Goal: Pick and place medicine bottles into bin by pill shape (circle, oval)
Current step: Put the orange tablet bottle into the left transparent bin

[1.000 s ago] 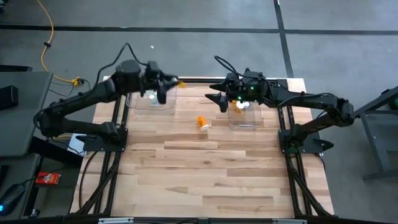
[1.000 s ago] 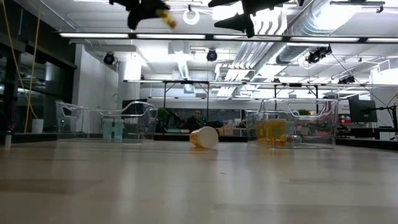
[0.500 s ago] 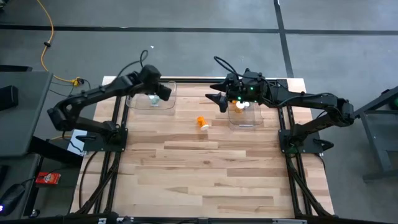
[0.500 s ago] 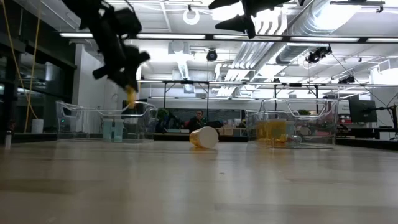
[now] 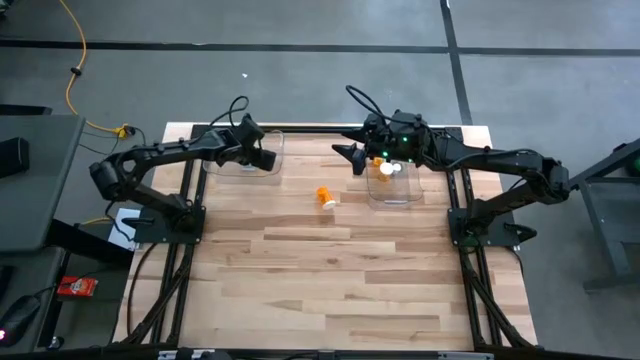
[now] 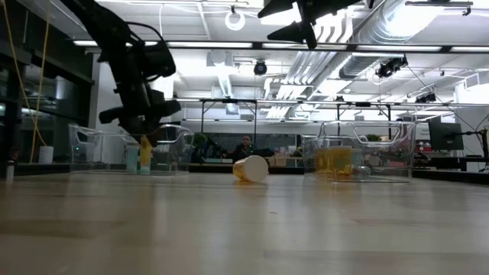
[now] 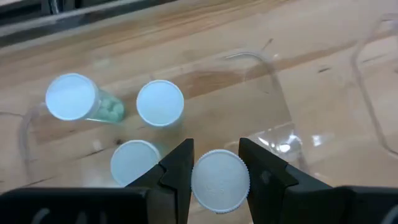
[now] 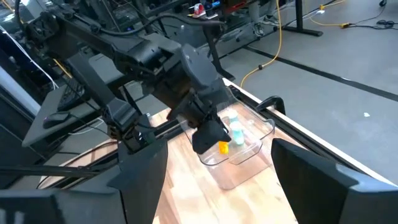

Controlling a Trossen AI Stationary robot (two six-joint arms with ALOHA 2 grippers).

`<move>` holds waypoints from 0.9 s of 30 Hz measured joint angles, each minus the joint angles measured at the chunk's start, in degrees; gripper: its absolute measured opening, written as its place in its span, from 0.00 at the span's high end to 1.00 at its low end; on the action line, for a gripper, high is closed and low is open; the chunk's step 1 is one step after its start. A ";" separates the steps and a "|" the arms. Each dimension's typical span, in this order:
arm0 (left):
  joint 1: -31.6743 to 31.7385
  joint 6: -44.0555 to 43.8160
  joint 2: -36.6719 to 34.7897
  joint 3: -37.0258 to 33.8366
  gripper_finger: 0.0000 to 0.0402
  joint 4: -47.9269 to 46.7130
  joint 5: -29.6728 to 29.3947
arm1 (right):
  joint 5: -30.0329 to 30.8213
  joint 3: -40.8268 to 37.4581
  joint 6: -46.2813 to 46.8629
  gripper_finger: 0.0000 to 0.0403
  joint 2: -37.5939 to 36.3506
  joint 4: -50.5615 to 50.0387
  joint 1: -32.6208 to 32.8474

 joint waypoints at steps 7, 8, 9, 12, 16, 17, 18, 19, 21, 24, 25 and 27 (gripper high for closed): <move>-0.09 -0.58 3.11 -0.04 0.74 4.06 -1.28 | -0.12 0.00 -0.04 0.31 0.00 -0.02 -0.29; -0.09 -0.56 3.38 -0.04 0.74 4.75 -1.42 | -0.12 0.00 -0.02 0.31 0.00 -0.02 -0.29; -0.09 -0.56 3.61 -0.04 0.74 5.20 -1.63 | -0.21 0.00 0.03 0.31 0.00 -0.02 -0.28; -0.09 -0.50 4.64 -0.04 0.74 6.00 -2.41 | -0.28 0.00 0.03 0.31 0.00 -0.02 -0.26; -0.07 0.49 6.20 -0.04 0.74 6.71 -2.62 | -0.27 0.00 -0.06 0.31 0.00 -0.02 -0.29; -0.07 0.50 6.55 -0.04 0.74 6.72 -2.76 | -0.27 0.00 -0.08 0.31 0.00 -0.02 -0.29; -0.09 0.52 6.85 -0.03 0.74 6.90 -2.83 | -0.27 0.00 -0.10 0.31 0.00 -0.02 -0.29; -0.08 0.52 7.13 0.05 0.74 7.12 -2.94 | -0.27 0.00 -0.12 0.31 0.00 -0.02 -0.27; -0.07 0.54 7.38 0.09 0.74 7.42 -3.21 | -0.27 0.00 -0.12 0.31 0.00 -0.02 -0.29; -0.09 0.54 7.44 0.07 0.74 8.06 -3.74 | -0.27 0.00 -0.12 0.31 0.00 -0.02 -0.29; -0.08 0.56 7.48 0.07 0.73 8.50 -3.81 | -0.27 0.00 -0.12 0.31 0.00 -0.02 -0.29; -0.04 0.56 7.51 0.02 0.71 9.19 -3.82 | -0.27 0.00 -0.12 0.31 0.00 -0.02 -0.29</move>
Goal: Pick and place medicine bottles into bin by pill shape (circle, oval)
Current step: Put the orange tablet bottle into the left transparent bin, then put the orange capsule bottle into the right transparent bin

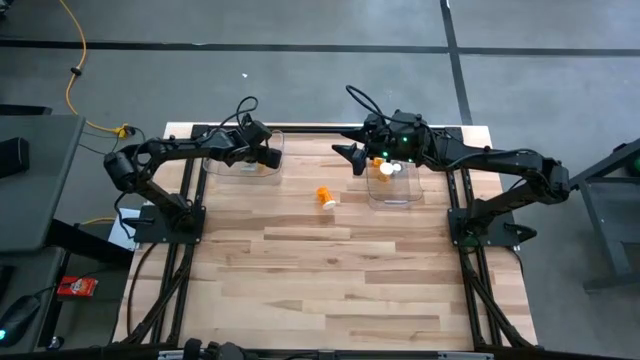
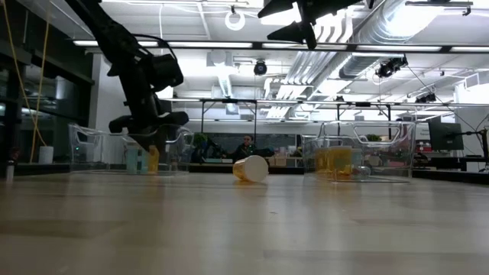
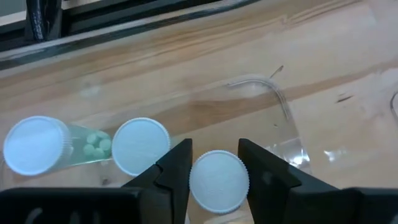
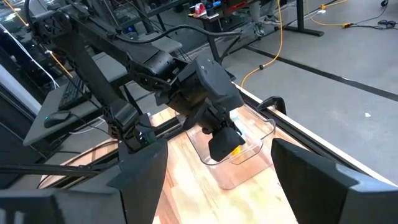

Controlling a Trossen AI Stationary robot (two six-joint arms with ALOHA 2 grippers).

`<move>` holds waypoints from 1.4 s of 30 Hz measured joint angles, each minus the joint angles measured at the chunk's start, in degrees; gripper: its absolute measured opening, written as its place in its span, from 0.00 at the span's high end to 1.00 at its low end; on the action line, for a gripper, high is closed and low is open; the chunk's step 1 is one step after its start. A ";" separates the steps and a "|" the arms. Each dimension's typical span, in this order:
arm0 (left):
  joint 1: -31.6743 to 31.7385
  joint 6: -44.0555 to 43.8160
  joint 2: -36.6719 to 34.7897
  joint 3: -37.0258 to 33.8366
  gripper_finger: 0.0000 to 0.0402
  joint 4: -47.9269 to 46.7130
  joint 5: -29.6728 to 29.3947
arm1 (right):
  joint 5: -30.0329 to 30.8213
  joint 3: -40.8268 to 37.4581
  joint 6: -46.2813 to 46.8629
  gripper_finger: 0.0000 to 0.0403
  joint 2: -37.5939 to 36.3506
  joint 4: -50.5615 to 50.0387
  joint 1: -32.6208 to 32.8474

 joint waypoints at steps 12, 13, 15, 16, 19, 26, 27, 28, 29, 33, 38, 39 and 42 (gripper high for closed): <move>0.00 2.26 -1.72 -0.04 0.55 0.10 1.79 | 0.00 0.00 -0.02 0.31 0.00 0.00 0.00; 0.07 2.82 -2.51 -0.04 0.53 0.06 1.77 | 0.00 0.00 -0.02 0.31 0.00 0.00 0.00; 0.42 3.97 -4.56 0.35 0.51 -0.46 1.55 | 0.00 0.00 -0.02 0.31 0.00 0.00 0.00; 0.70 4.56 -5.71 0.96 0.50 -0.87 1.50 | 0.00 0.00 -0.02 0.31 0.00 0.00 0.00; 1.62 6.03 -10.01 3.24 0.48 -1.64 1.26 | 0.01 0.00 -0.03 0.31 0.00 0.00 0.00; 1.95 7.06 -22.67 6.91 0.47 7.74 8.27 | 1.51 0.00 -0.04 0.31 0.00 0.04 0.00; 1.76 7.08 -24.42 6.92 0.47 10.89 11.01 | 1.51 0.00 -0.04 0.31 0.00 0.04 0.00; 1.42 7.24 -25.91 6.93 0.47 14.15 14.01 | 1.51 0.00 -0.02 0.31 -0.01 0.04 0.00; 0.97 7.64 -27.23 6.93 0.47 17.21 17.11 | 1.51 0.00 0.06 0.31 0.00 0.04 0.00; -2.09 9.40 -31.05 4.15 0.47 31.08 28.84 | 1.51 0.00 0.43 0.31 0.00 0.04 0.00; -7.76 5.97 -32.57 -3.67 0.47 43.60 32.17 | 1.45 0.00 2.88 0.31 0.00 0.04 0.02; -8.93 4.99 -32.51 -5.30 0.47 45.17 32.17 | 1.17 0.00 3.02 0.31 -0.01 0.04 0.02; -12.36 2.66 -32.46 -8.66 0.47 48.96 32.20 | 0.33 0.00 3.01 0.31 -0.01 0.07 0.02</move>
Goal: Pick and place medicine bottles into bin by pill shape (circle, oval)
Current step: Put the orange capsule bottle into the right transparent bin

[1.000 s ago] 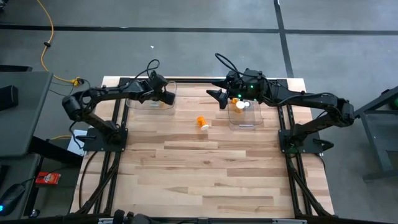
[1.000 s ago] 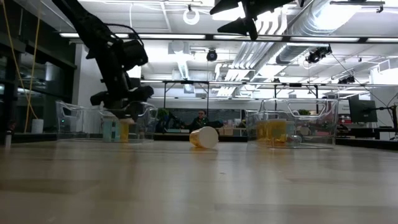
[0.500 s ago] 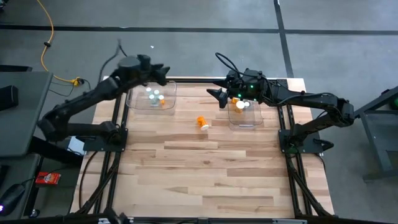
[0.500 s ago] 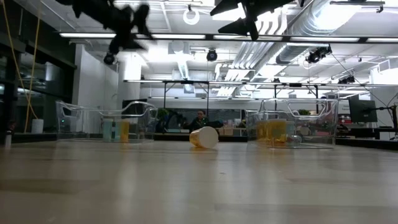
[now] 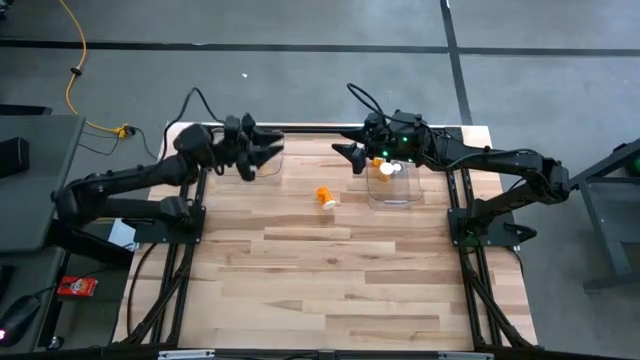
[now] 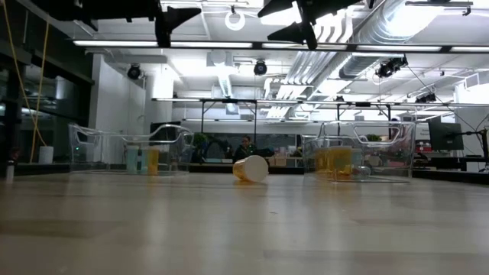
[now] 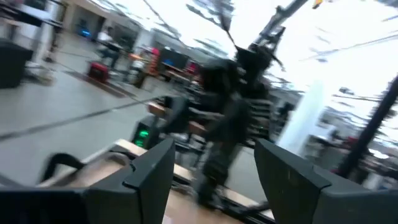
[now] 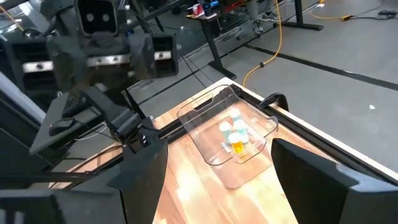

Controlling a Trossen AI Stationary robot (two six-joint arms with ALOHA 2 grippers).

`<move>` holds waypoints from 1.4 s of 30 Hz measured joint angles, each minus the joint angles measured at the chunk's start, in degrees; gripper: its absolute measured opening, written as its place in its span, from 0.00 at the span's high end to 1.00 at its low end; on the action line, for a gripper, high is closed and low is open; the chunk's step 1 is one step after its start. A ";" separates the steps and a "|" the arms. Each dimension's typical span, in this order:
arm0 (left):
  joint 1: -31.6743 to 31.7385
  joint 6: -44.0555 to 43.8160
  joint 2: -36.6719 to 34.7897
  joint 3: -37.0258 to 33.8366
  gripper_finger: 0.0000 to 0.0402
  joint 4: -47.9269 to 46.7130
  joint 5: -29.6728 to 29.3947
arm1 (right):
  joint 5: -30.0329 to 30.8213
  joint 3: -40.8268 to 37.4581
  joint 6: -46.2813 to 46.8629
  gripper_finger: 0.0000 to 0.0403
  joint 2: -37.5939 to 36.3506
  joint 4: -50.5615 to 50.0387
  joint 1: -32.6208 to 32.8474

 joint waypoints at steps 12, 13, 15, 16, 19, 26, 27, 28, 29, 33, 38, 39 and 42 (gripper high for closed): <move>-7.31 10.81 -0.04 -0.82 0.47 0.45 -2.42 | -1.56 0.00 -6.46 0.31 0.01 0.00 0.02; -7.50 10.79 -0.04 -0.82 0.47 0.45 -2.60 | -1.63 0.00 -6.51 0.31 -0.01 0.00 0.02; -7.99 9.78 -0.04 -0.82 0.47 0.45 -2.73 | -1.64 0.00 -5.52 0.31 -0.01 -0.01 0.04; -8.24 9.47 -0.04 -0.82 0.47 0.43 -2.80 | -1.66 0.00 -4.63 0.31 -0.01 -0.13 0.02; -8.70 9.91 -0.04 -0.82 0.47 0.44 -3.11 | -2.45 0.16 -2.06 0.31 -0.03 -3.40 0.05; -8.65 11.88 -0.04 -0.82 0.47 0.48 -3.46 | 5.20 13.49 8.14 0.31 7.57 -30.97 3.42; -8.65 11.90 -0.04 -0.82 0.47 0.48 -3.47 | 5.53 15.93 10.43 0.31 9.71 -34.52 3.72; -8.65 11.90 -0.04 -0.82 0.47 0.48 -3.46 | 5.53 18.18 12.83 0.31 11.81 -37.93 3.94; -8.64 11.90 -0.04 -0.82 0.47 0.48 -3.46 | 5.54 20.21 14.69 0.31 14.18 -40.87 4.25; -8.63 11.90 -0.04 -0.82 0.47 0.53 -2.78 | 5.49 26.07 19.81 0.31 23.24 -49.38 5.79; -8.65 11.09 -0.70 -0.81 0.47 0.95 -0.68 | 1.36 29.82 23.15 0.31 32.33 -50.84 8.29; -8.64 10.79 -0.93 -0.80 0.47 0.97 -0.14 | 0.77 30.31 23.37 0.31 33.90 -50.97 8.86; -8.63 10.41 -1.90 -0.80 0.47 0.89 1.60 | 0.13 30.58 24.97 0.31 37.51 -50.83 10.07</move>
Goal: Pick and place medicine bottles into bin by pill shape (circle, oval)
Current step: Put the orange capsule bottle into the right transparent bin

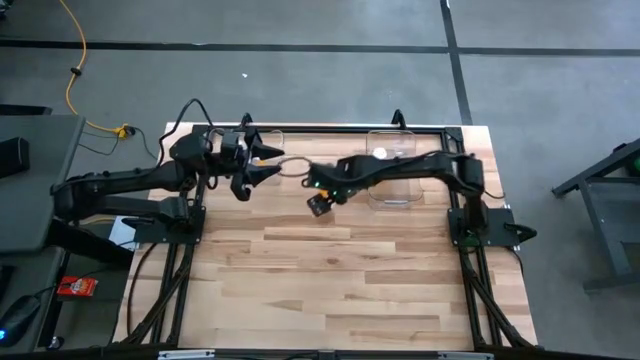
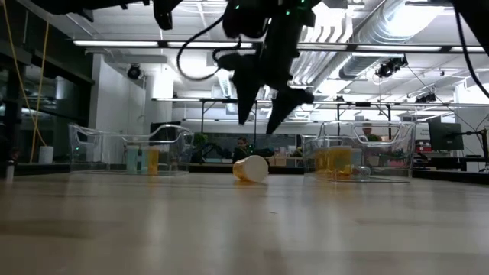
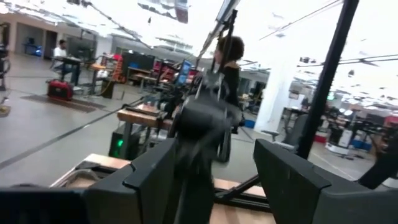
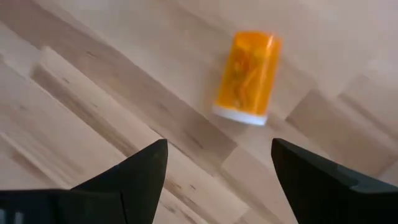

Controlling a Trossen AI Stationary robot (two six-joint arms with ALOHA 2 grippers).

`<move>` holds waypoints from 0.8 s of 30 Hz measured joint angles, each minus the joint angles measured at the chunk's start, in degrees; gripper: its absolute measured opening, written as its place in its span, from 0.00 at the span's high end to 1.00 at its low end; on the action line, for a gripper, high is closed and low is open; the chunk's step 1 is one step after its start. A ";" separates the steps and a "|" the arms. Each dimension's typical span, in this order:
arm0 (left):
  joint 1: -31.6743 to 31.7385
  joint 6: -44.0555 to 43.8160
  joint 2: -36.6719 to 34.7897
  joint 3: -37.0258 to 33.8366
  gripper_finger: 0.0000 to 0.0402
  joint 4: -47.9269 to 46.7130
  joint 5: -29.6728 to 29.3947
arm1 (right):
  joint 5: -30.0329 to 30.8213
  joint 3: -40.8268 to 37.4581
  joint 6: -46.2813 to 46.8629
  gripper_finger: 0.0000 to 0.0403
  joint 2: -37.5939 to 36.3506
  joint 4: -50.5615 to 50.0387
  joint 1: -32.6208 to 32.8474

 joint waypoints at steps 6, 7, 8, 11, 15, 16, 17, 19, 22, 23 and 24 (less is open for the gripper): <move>0.00 0.00 -3.48 0.00 0.47 0.00 0.34 | 1.75 0.02 3.01 0.31 4.75 0.89 0.46; 0.00 0.30 -4.04 0.00 0.47 0.03 0.29 | 2.52 0.02 3.29 0.31 5.32 1.27 0.45; 0.00 0.63 -4.57 0.00 0.47 0.05 0.27 | 3.30 0.02 3.53 0.31 5.81 1.73 0.44; 0.00 1.60 -5.79 0.00 0.47 0.03 0.06 | 5.53 0.04 3.55 0.31 6.74 3.05 0.40; 0.00 1.49 -6.52 0.00 0.47 0.00 -0.12 | 5.92 0.06 3.56 0.31 7.85 5.20 0.12; 0.00 1.49 -6.60 0.00 0.47 -0.04 -0.12 | 5.95 0.06 3.54 0.31 8.17 6.38 0.01; 0.00 1.49 -6.64 0.00 0.47 0.00 -0.12 | 5.90 0.06 3.51 0.31 8.32 7.48 -0.25; 0.00 1.41 -6.64 0.00 0.47 -0.01 -0.25 | 6.24 0.07 3.08 0.31 8.69 9.72 -0.90; -0.02 1.36 -6.64 0.00 0.47 -0.02 -0.54 | 7.59 0.09 2.96 0.31 9.46 11.00 -2.29; -0.02 1.29 -6.64 0.00 0.47 -0.02 -0.56 | 7.79 0.09 2.95 0.31 9.77 11.54 -2.76; -0.02 1.28 -6.64 0.00 0.47 -0.04 -0.56 | 7.78 0.09 2.92 0.31 9.96 11.72 -3.21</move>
